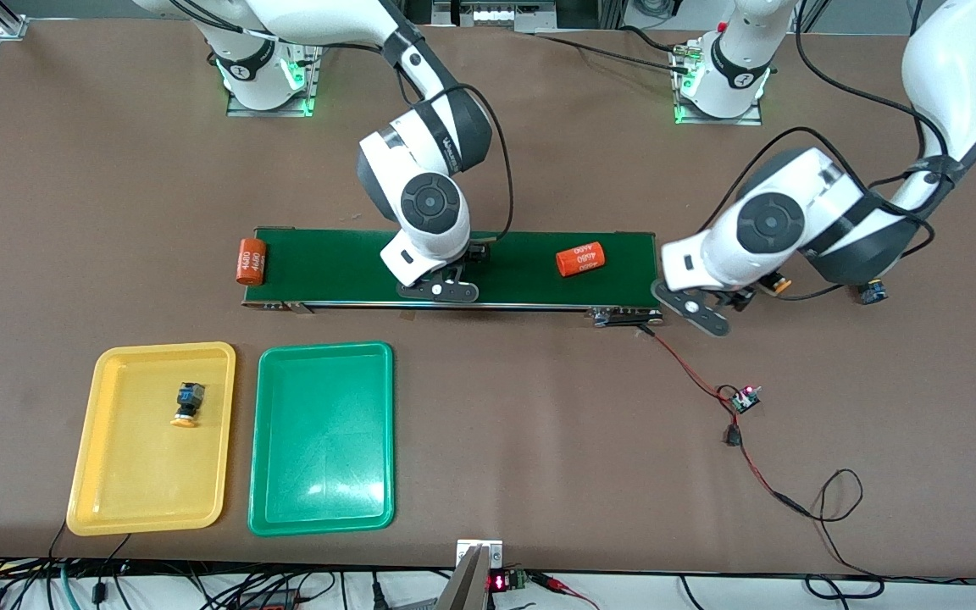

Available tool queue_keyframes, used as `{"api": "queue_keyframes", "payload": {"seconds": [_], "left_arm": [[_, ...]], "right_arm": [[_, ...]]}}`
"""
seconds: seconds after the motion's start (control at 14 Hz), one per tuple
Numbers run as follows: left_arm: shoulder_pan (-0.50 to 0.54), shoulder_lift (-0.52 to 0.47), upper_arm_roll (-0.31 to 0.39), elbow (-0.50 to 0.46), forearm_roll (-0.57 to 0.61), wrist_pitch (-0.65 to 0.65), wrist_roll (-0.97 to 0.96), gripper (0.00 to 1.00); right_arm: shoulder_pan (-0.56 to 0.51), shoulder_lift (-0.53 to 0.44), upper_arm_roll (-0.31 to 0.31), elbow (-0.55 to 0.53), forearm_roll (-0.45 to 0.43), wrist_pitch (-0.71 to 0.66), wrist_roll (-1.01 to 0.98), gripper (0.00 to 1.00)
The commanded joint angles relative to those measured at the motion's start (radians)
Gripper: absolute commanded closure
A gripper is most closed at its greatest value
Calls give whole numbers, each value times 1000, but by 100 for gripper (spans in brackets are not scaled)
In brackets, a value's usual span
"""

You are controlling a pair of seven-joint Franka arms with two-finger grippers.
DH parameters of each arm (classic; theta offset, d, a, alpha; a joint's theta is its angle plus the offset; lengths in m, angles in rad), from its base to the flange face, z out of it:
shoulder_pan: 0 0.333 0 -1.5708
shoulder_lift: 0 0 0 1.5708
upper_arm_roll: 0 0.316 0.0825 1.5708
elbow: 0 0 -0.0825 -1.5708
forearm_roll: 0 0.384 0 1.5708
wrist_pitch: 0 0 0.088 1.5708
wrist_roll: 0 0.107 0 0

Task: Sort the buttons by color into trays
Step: 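Grasp the green button with the right gripper while the left gripper reaches a yellow button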

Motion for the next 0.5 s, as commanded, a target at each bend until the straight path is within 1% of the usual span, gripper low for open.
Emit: {"api": "queue_keyframes", "payload": {"seconds": [0.0, 0.07, 0.14, 0.21, 0.29, 0.36, 0.43], "left_arm": [[66, -8, 19, -50, -14, -1, -203, 0], [91, -6, 19, -71, -14, 3, -284, 0], [126, -3, 21, -90, -14, 15, -337, 1], [172, -2, 27, -114, -14, 43, -346, 1], [227, 0, 47, -159, -14, 93, -348, 1], [293, -2, 48, -224, -15, 160, -362, 1], [341, -3, 50, -269, -15, 204, -366, 1]], "right_arm": [[20, 5, -10, -46, 16, 62, 12, 0], [20, 13, -10, -47, 16, 64, 8, 0], [19, 25, -10, -52, 16, 67, -6, 36], [17, 31, -10, -53, 16, 68, -4, 46], [16, 33, -10, -56, 16, 68, -4, 54], [17, 36, -10, -58, 16, 68, -4, 56], [19, 39, -10, -60, 16, 70, -4, 65]]}}
